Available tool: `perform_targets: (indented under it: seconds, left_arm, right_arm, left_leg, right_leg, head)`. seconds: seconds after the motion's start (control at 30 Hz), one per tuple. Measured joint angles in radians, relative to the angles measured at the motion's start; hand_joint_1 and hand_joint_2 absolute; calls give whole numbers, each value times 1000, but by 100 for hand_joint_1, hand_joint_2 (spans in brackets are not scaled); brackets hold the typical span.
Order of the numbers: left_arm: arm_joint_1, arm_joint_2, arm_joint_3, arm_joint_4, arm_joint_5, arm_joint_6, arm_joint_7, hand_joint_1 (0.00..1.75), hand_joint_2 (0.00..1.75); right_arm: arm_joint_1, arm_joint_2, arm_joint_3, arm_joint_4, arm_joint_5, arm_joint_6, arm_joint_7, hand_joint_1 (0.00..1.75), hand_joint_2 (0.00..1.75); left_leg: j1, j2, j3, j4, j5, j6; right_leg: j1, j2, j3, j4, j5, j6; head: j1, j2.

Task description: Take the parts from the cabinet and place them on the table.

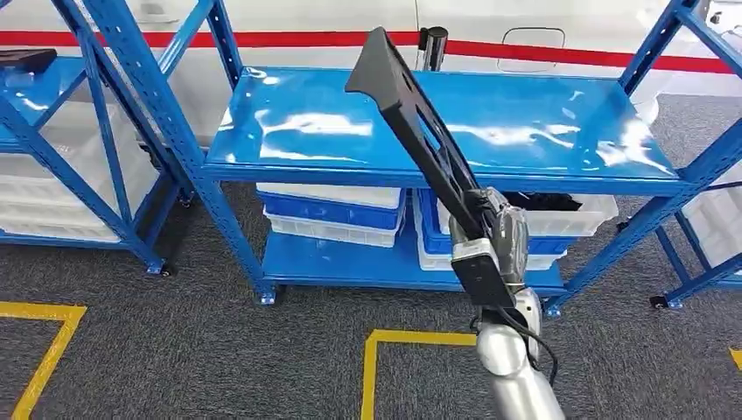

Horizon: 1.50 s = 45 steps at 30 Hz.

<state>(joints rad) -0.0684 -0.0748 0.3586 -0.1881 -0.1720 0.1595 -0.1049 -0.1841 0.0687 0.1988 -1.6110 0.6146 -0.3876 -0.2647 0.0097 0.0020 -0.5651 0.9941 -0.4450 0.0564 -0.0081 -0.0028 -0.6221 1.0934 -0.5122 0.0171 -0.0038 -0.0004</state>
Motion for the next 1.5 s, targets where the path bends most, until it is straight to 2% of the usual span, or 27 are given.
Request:
perform_targets:
  seconds: [0.07,0.1,0.13,0.17,0.23,0.27,0.3,0.4,0.43,0.47,0.5,0.53,0.8,0.9,0.93,0.97,1.0,1.03,1.1,1.13,1.2,1.23,1.27,1.33,1.37,1.4,1.5]
  left_arm:
    - [0,0,0,0,3,0,5,0,175]
    - [0,0,0,0,8,0,12,0,175]
    - [1,0,1,0,17,0,18,0,175]
    - [1,-2,3,0,27,5,25,0,175]
    - [2,-8,14,0,42,14,35,0,175]
    - [2,-9,20,0,44,19,37,0,175]
    - [1,-10,24,0,46,22,39,0,175]
    - [3,-14,29,0,56,33,52,0,175]
    - [5,-15,33,0,56,37,53,0,175]
    - [5,-15,37,0,57,39,53,0,175]
    - [6,-19,40,0,57,39,55,0,175]
    - [6,-19,42,0,57,39,55,0,175]
    - [6,-20,42,0,57,39,55,0,175]
    - [6,-20,44,0,57,39,55,0,175]
    - [8,-20,48,0,57,39,55,0,175]
    - [8,-20,49,0,57,39,55,0,175]
    - [4,-21,49,0,57,39,55,0,175]
    - [6,-24,49,0,53,37,56,0,175]
    - [6,-25,49,0,33,13,39,0,175]
    - [6,-25,48,0,28,5,32,0,175]
    - [9,-24,47,0,10,-14,13,0,175]
    - [12,-24,45,0,0,-22,1,0,175]
    - [15,-24,41,0,-13,-32,-16,0,175]
    - [20,-23,31,0,-37,-42,-38,0,175]
    - [20,-22,24,0,-44,-43,-44,0,175]
    - [20,-21,18,0,-53,-44,-48,0,175]
    - [20,-19,4,0,-70,-44,-56,0,175]
  right_arm:
    - [15,5,0,-13,7,14,3,175,175]
    - [26,7,0,-18,11,27,5,175,175]
    - [36,10,0,-21,13,40,7,175,175]
    - [41,15,2,-22,14,53,9,175,175]
    - [39,29,8,-22,14,68,9,175,175]
    - [35,35,11,-23,14,69,9,175,175]
    - [35,44,15,-24,14,74,9,175,175]
    - [32,53,17,-24,14,88,9,175,175]
    - [30,58,19,-24,14,88,9,175,175]
    - [25,64,22,-24,13,88,9,175,175]
    - [23,68,26,-24,13,88,9,175,175]
    - [22,71,27,-24,13,88,9,175,175]
    - [22,72,27,-24,13,88,9,175,175]
    - [22,73,28,-23,13,88,9,175,175]
    - [22,73,28,-22,13,88,10,175,175]
    - [22,73,29,-22,13,88,10,175,175]
    - [20,77,29,-22,13,88,10,175,175]
    - [11,80,30,-22,11,93,16,175,175]
    - [0,69,25,-22,2,93,32,175,175]
    - [2,63,21,-22,-1,92,37,175,175]
    - [12,42,5,-22,-16,87,40,175,175]
    - [21,28,-5,-22,-30,82,38,175,175]
    - [31,10,-18,-22,-51,73,27,175,175]
    - [44,-17,-46,-22,-90,54,4,175,175]
    - [48,-26,-60,-22,-106,48,-5,175,175]
    - [55,-31,-72,-21,-117,45,-12,175,175]
    - [70,-59,-112,-19,-144,46,-33,175,175]
  left_leg:
    - [-2,1,-19,1,14,4]
    - [-2,1,-30,1,21,3]
    - [-2,0,-40,1,29,1]
    - [-2,0,-50,2,36,-2]
    - [-1,0,-64,5,49,-13]
    - [-2,1,-69,10,53,-19]
    - [-8,1,-74,15,55,-25]
    - [1,0,-76,9,73,-46]
    - [6,-2,-81,14,73,-49]
    - [9,-4,-95,37,40,-53]
    - [10,-4,-117,98,-18,-58]
    - [10,-4,-140,161,-59,-62]
    - [10,-4,-145,177,-68,-63]
    - [10,-4,-182,291,-123,-67]
    - [10,-4,-158,304,-120,-64]
    - [10,-4,-127,263,-104,-61]
    - [-1,-5,31,18,-45,-38]
    - [-4,-2,25,-5,-14,-6]
    - [-5,3,0,-10,9,9]
    - [-7,3,-10,-10,17,8]
    - [-7,3,-35,-9,33,8]
    - [-7,2,-46,-9,41,6]
    - [-7,2,-56,-8,49,2]
    - [-7,1,-70,-5,62,-7]
    - [-13,1,-74,0,66,-13]
    - [-13,1,-76,0,68,-16]
    - [-3,1,-76,-10,85,-43]
  right_leg:
    - [-2,0,-59,157,-77,-8]
    - [-2,0,-72,205,-93,-4]
    - [-3,0,-59,201,-90,4]
    - [-6,0,-23,149,-73,14]
    - [-12,0,89,-29,-25,31]
    - [-15,0,130,-101,-24,29]
    - [-5,3,120,-104,-13,17]
    - [2,3,113,-97,0,-4]
    - [-12,1,109,-102,11,-18]
    - [-11,-1,112,-101,19,-25]
    - [-10,-2,103,-101,27,-36]
    - [-7,-2,95,-100,33,-37]
    - [-7,-2,94,-100,35,-37]
    - [-2,-2,80,-99,44,-39]
    - [4,-2,62,-98,56,-37]
    - [5,-2,59,-98,60,-37]
    - [16,-1,49,-100,78,-23]
    - [13,-2,35,-99,89,1]
    - [5,1,-21,21,-3,-11]
    - [4,1,-48,95,-41,-15]
    - [1,1,-81,209,-86,-7]
    - [-2,1,-61,193,-81,1]
    - [-4,0,-10,124,-60,13]
    - [-9,-1,123,-79,-15,28]
    - [-6,-1,132,-119,-19,20]
    - [0,1,131,-121,-7,14]
    - [6,2,124,-121,8,-14]
  head:
    - [-1,0]
    - [0,0]
    - [0,0]
    - [0,0]
    - [0,0]
    - [1,0]
    - [-2,0]
    - [-3,0]
    - [-2,0]
    - [-3,0]
    - [-8,0]
    - [-9,0]
    - [-8,0]
    - [-8,0]
    - [-8,0]
    - [-8,0]
    - [-5,0]
    - [-6,0]
    - [-2,0]
    - [-1,0]
    - [0,0]
    - [-1,0]
    - [0,0]
    - [1,0]
    - [0,0]
    - [-1,0]
    - [-1,0]
